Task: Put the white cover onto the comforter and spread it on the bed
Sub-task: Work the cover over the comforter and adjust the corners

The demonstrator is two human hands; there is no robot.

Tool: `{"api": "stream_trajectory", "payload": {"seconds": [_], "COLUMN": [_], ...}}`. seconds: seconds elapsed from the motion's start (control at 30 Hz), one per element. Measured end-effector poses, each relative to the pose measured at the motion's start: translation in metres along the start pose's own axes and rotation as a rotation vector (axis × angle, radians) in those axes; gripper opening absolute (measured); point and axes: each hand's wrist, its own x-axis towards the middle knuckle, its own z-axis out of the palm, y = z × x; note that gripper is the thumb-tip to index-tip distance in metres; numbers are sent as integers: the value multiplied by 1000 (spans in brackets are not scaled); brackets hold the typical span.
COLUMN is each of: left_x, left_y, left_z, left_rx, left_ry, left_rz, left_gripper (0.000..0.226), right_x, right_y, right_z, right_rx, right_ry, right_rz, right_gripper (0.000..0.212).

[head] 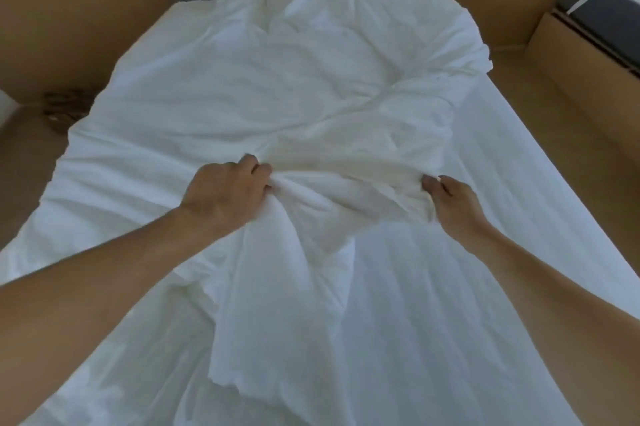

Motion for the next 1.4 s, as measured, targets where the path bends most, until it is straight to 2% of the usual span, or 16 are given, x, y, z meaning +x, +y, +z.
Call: {"api": "stream_trajectory", "payload": {"seconds": [0.07, 0.13, 0.2, 0.37, 0.47, 0.53, 0.63, 0.73, 0.83, 0.9, 0.97, 1.1, 1.13, 1.3, 1.33, 1.4], "left_x": [11, 12, 1, -24, -26, -35, -50, -54, -63, -70, -74, -61, -52, -14, -8, 3], "left_y": [-21, -26, -29, -12, -6, -7, -9, -8, -11, -11, -6, 3, 3, 6, 7, 6], "left_z": [5, 10, 16, 30, 48, 58, 67, 64, 59, 58, 57, 46, 43, 45, 48, 54], "left_rx": [60, 113, 132, 71, -15, -170, -344, -598, -830, -808, -795, -689, -594, -111, -41, -23], "left_ry": [-175, -230, -209, -178, -136, -82, 10, -9, 39, 19, -18, 292, 345, -42, -51, -34], "left_rz": [-120, -119, -72, 55, -14, -5, 144, 98, 91, 168, 278, 263, 218, 137, 146, 124], "left_gripper": [29, 25, 22, 20, 15, 9, 18, 36, 57, 63, 59, 36, 36, 78, 78, 68], "right_x": [-14, -27, -36, -31, -42, -59, -79, -104, -135, -145, -139, -112, -109, -124, -126, -123], "right_y": [-31, -55, -55, -5, 1, -3, -12, -24, -11, 9, 31, 35, 29, -14, -22, -28], "right_z": [11, 30, 49, 49, 42, 48, 73, 94, 91, 79, 67, 45, 42, 55, 60, 73], "right_rx": [-9, -292, -577, -290, -46, -64, 3, 298, 64, -416, -719, -156, -97, 101, 33, -311], "right_ry": [-111, -183, -90, 487, 586, 504, 307, 60, -191, -368, -318, 300, 336, 359, 337, 166], "right_rz": [-65, -159, -186, -59, 136, 28, -144, -172, -205, -172, -90, 120, 93, -117, -171, -262], "right_gripper": [45, 54, 55, 55, 32, 7, 33, 32, 48, 74, 72, 21, 19, 12, 17, 58]}}
